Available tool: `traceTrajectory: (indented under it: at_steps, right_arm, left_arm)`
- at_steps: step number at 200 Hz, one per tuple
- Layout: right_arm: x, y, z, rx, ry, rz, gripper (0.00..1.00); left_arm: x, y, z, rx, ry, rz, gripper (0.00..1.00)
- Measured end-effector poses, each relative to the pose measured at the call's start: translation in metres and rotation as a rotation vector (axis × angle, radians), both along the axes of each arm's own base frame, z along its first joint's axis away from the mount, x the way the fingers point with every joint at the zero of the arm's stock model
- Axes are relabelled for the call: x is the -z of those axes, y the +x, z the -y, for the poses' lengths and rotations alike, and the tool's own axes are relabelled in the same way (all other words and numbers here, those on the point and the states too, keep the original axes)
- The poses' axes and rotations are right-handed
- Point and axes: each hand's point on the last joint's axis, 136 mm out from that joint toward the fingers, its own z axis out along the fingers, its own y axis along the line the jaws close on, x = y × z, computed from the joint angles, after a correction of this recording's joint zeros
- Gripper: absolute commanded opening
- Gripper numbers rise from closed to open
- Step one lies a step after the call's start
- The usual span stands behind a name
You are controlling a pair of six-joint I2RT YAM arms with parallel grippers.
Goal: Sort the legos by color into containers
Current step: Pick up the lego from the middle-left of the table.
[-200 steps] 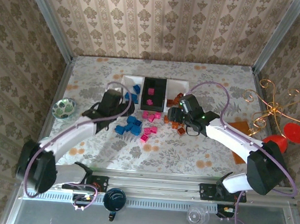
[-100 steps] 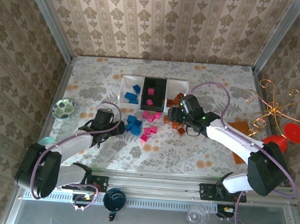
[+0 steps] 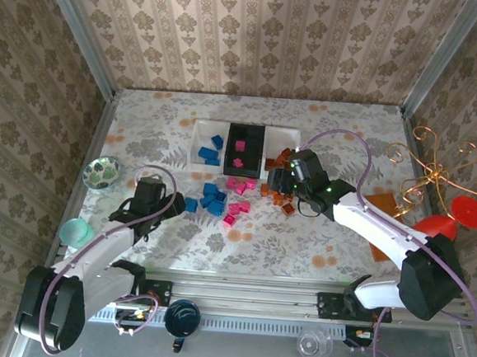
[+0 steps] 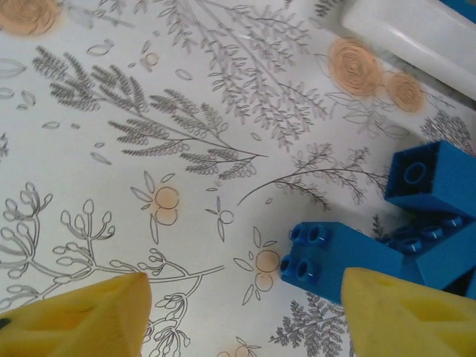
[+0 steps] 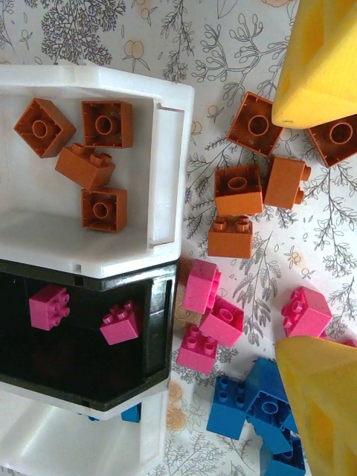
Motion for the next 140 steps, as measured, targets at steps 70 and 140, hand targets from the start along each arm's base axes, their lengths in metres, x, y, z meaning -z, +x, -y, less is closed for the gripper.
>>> traceTrajectory:
  at_steps: [70,140]
  right_arm:
    - [0.0,0.0,0.0,0.0,-0.001,-0.001,0.75]
    - [0.0,0.0,0.0,0.0,-0.001,0.0,0.75]
  left_arm:
    - [0.005,-0.003,0.053,0.202,0.068,-0.043,0.77]
    - [0.028,-0.005,0.042,0.194,0.166,-0.102,0.74]
